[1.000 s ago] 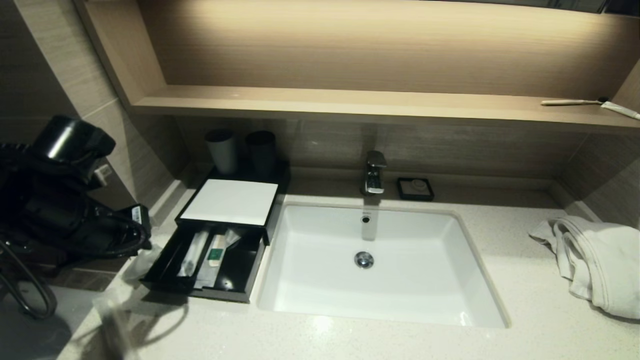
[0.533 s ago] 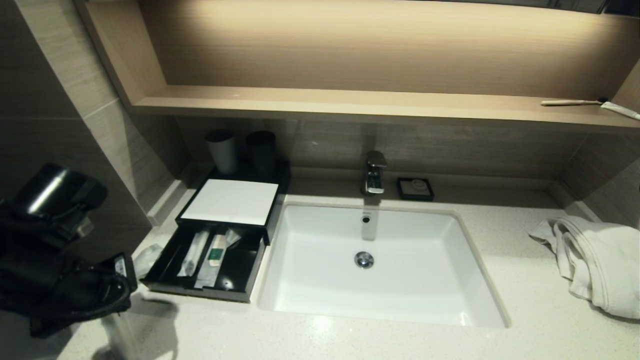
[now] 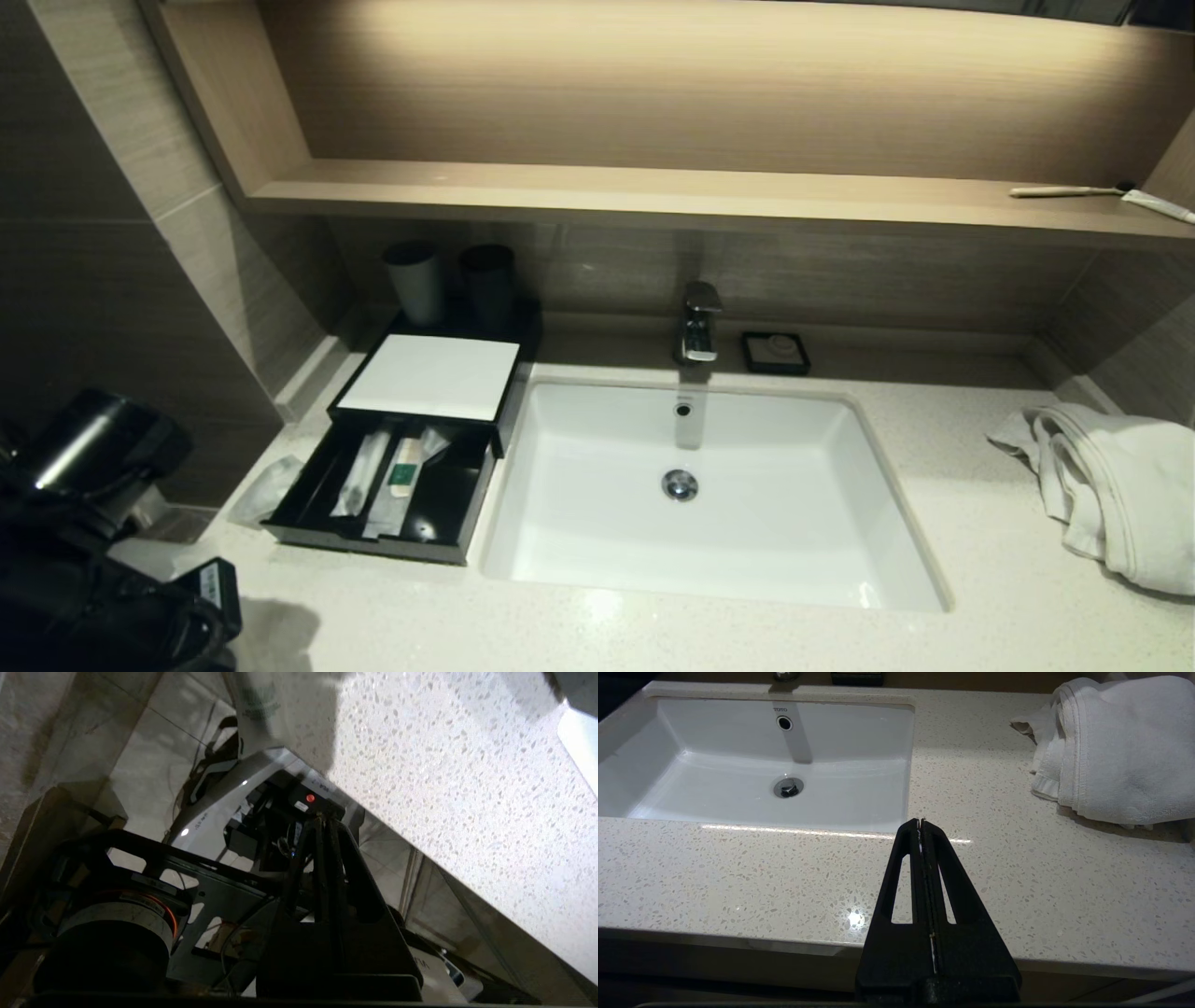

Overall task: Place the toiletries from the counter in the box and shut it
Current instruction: Pick up the bathroom toiletry

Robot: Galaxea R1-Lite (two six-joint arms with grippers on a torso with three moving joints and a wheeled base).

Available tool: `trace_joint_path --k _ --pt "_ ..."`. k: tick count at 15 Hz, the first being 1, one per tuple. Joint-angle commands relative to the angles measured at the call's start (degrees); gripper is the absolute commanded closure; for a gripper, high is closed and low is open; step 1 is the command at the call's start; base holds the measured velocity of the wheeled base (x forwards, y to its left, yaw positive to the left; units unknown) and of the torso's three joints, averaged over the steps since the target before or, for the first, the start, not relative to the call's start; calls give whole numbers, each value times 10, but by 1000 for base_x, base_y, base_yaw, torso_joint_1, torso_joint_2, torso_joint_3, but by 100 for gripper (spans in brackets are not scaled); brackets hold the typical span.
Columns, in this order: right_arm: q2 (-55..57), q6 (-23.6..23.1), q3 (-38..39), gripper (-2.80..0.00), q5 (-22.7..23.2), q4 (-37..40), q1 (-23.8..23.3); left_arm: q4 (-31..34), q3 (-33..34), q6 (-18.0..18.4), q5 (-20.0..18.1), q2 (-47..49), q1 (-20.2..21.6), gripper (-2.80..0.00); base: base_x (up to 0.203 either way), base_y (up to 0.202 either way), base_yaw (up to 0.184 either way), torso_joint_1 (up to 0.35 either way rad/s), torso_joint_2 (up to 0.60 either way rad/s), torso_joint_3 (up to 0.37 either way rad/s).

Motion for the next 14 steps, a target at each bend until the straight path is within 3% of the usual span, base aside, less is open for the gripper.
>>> trace_joint_path --k 1,3,7,14 --pt "0 0 0 0 0 0 0 1 18 -9 -18 -9 1 0 0 0 0 0 0 0" --pt "0 0 0 0 0 0 0 -1 42 -16 -37 -8 4 0 0 0 0 0 0 0" --pt "0 0 0 0 0 0 0 -10 84 -12 -33 -6 29 0 0 0 0 0 0 0" --pt "0 0 0 0 0 0 0 -96 153 -7 -23 -3 50 0 0 0 0 0 0 0"
